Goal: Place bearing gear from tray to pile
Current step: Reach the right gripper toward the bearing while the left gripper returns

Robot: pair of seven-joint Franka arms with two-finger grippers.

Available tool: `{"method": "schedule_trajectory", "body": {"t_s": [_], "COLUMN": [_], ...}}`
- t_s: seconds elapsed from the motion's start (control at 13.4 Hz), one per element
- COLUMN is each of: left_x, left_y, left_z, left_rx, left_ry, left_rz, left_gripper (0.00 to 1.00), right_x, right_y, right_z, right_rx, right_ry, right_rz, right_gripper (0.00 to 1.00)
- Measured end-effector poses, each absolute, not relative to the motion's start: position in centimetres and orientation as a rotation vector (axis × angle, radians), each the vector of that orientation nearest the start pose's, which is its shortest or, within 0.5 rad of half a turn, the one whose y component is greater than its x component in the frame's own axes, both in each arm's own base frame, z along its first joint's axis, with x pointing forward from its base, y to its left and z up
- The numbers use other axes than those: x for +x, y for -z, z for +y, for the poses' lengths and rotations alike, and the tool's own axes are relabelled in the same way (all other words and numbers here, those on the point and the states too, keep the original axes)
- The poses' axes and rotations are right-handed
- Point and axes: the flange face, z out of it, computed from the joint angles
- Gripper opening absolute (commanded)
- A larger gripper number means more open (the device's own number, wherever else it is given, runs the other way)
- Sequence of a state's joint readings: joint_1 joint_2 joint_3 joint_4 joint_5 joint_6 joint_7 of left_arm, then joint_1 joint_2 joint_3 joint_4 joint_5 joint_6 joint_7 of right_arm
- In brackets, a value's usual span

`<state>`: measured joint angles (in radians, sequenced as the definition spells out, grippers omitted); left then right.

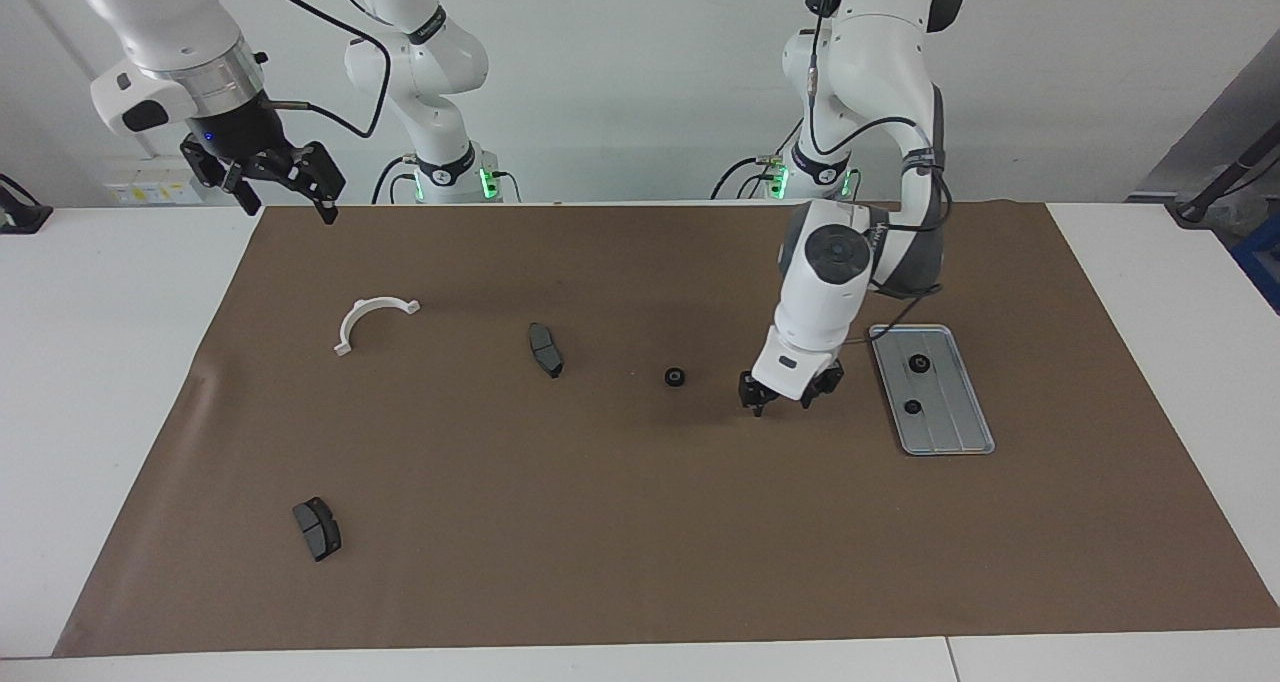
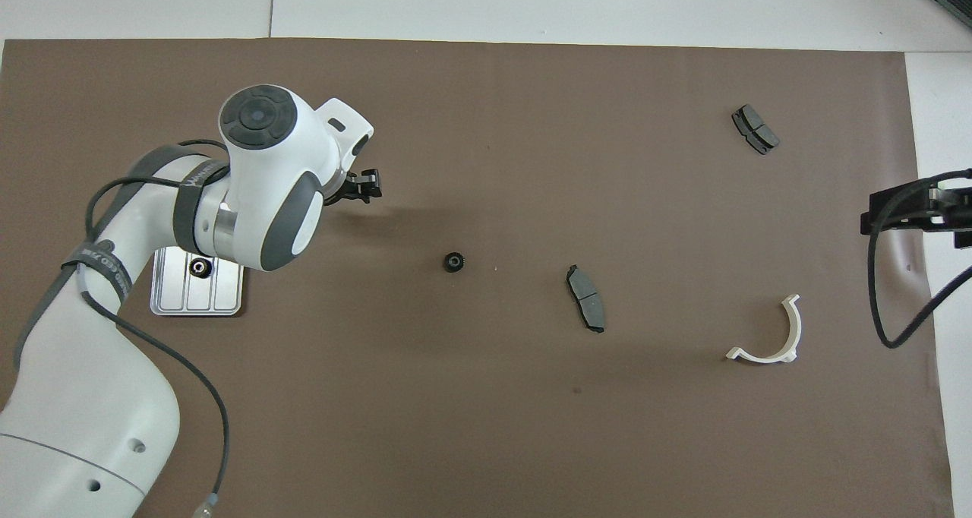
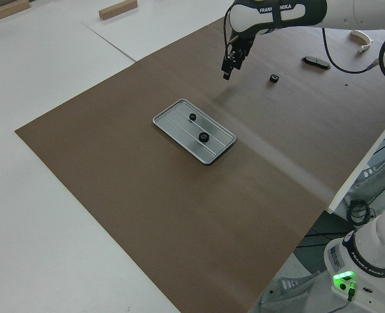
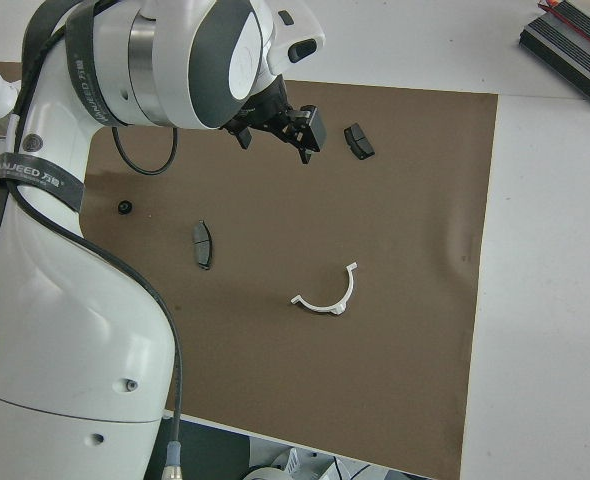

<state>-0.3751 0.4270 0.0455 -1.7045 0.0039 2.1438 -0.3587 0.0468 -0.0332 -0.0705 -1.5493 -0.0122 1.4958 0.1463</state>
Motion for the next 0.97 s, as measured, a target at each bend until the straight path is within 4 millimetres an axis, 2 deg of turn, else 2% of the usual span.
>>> {"method": "schedule_trajectory", "body": {"t_s": [0.15,0.22,0.37,0.6,0.75,0.97], "left_x": [64.1,64.5,64.8,64.5,64.1,63.0], "left_y": [-34.5,-34.5,-34.6,-34.2,-33.9,-32.0], "left_z": [-15.8,-13.0,-7.3,-1.5,0.0,-1.1], "left_rx": [-3.118,-3.115,-3.108,-3.098,-3.098,-3.105], "left_ry": [0.002,-0.009,-0.024,-0.05,-0.054,0.001], "left_rz": [0.101,0.162,0.28,0.405,0.414,0.368], "left_gripper": [0.79,0.78,0.77,0.75,0.73,0.68], "right_x": [53.7,54.0,54.5,54.9,54.9,55.7], "right_y": [-64.3,-64.0,-62.5,-59.9,-58.4,-55.1], "right_z": [-0.8,0.5,4.5,9.0,12.1,17.5], "right_rx": [-3.13,-3.123,-3.124,-3.117,-3.111,-3.09], "right_ry": [-0.032,-0.015,0.029,0.088,0.097,0.095], "right_rz": [0.249,0.216,0.114,0.088,0.095,0.098], "right_gripper": [1.0,1.0,1.0,1.0,1.0,1.0]}}
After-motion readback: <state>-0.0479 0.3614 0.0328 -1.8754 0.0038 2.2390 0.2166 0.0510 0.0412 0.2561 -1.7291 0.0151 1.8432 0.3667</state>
